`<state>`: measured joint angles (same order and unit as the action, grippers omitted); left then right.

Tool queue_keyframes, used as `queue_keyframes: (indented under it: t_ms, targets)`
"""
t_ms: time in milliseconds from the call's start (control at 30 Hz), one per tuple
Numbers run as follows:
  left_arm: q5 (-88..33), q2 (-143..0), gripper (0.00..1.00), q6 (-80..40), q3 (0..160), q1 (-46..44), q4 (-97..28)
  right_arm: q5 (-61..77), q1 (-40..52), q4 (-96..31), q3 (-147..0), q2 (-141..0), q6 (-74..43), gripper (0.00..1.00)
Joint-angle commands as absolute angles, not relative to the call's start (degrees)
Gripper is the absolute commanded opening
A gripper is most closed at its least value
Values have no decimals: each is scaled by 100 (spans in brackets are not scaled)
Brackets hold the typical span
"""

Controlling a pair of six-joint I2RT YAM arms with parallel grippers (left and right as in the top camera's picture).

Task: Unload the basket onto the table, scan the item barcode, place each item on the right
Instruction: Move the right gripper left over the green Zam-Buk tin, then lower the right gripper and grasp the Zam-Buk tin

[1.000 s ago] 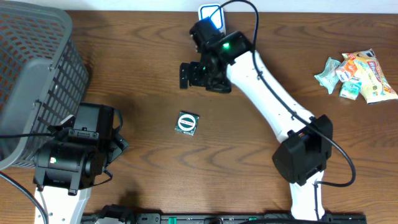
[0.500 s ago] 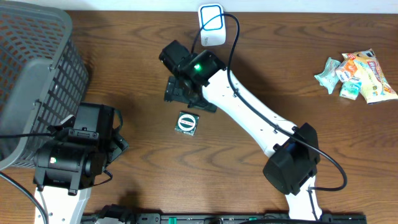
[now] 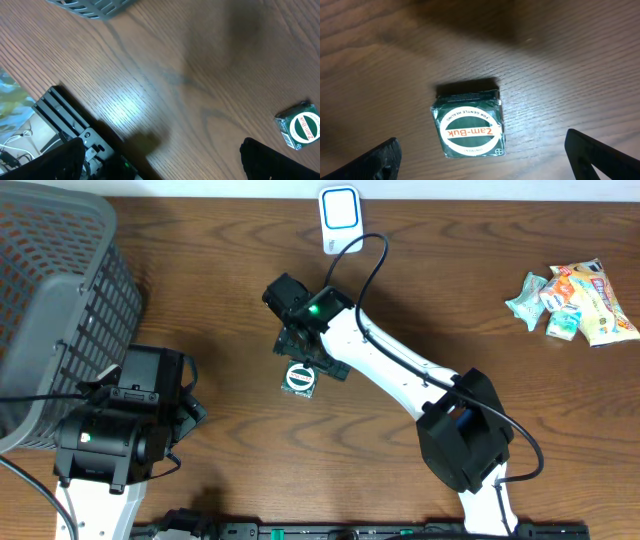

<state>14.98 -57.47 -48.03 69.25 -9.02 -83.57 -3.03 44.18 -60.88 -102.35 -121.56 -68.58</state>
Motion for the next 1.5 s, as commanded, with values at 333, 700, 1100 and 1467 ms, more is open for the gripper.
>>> queue_keyframes:
  t_ms: [333,700,1100,1467]
  targets:
    - [1590,-5721,98,-4856,7035,-880,-8372,-110,4641,-5586,-10051,-12470,-6198,94]
    - [1592,-5721,98,-4858,7035,-880,-8372,152,4578,-5540,-10049,-12669,-5468,99]
    - [1592,-5721,98,-4858,7035,-880,-8372,-134,4661,-5548,-9920,-12672,-5697,92]
    - [1592,-5721,98,-4858,7035,-880,-8372,-139,4661,-5192,-9583,-12672,-5693,91]
